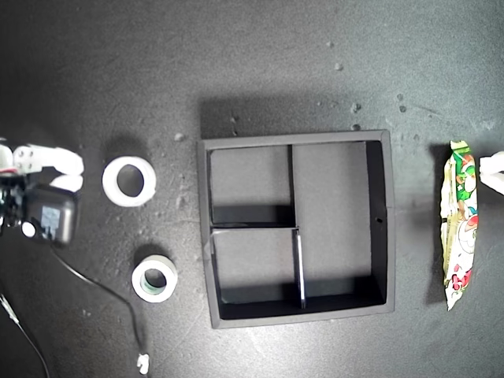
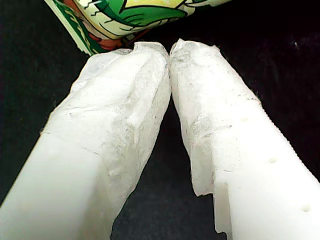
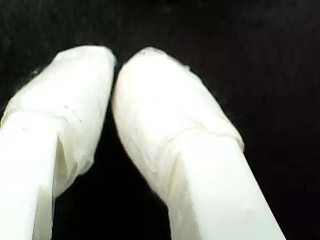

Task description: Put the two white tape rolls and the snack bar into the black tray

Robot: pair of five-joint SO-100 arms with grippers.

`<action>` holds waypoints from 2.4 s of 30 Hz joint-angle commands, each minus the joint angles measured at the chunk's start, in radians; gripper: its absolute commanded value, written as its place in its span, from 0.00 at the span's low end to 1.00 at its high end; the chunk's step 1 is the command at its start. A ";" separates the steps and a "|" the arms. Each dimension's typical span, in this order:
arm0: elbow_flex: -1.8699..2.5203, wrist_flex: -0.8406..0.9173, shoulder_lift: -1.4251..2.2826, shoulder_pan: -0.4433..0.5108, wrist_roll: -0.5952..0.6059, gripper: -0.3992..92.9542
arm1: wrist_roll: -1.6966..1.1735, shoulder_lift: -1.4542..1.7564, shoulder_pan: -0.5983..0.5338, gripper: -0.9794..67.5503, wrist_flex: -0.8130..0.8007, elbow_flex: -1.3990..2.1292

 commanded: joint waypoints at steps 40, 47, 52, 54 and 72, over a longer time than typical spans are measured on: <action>-0.666 -0.437 -1.141 0.029 0.342 0.02 | -0.302 0.005 -0.092 0.31 -0.207 -0.167; -0.980 -0.221 -1.140 0.040 0.408 0.01 | -0.565 -0.011 -0.192 0.26 -0.080 -0.302; -1.190 -0.123 -1.175 0.084 0.382 0.01 | -0.657 -0.012 -0.230 0.18 -0.021 -0.287; -1.253 -0.117 -1.206 0.104 0.365 0.01 | -0.698 -0.041 -0.236 0.19 -0.048 -0.287; -1.632 -0.071 -1.617 0.187 0.337 0.02 | -0.724 -1.232 -0.276 0.39 0.302 -1.092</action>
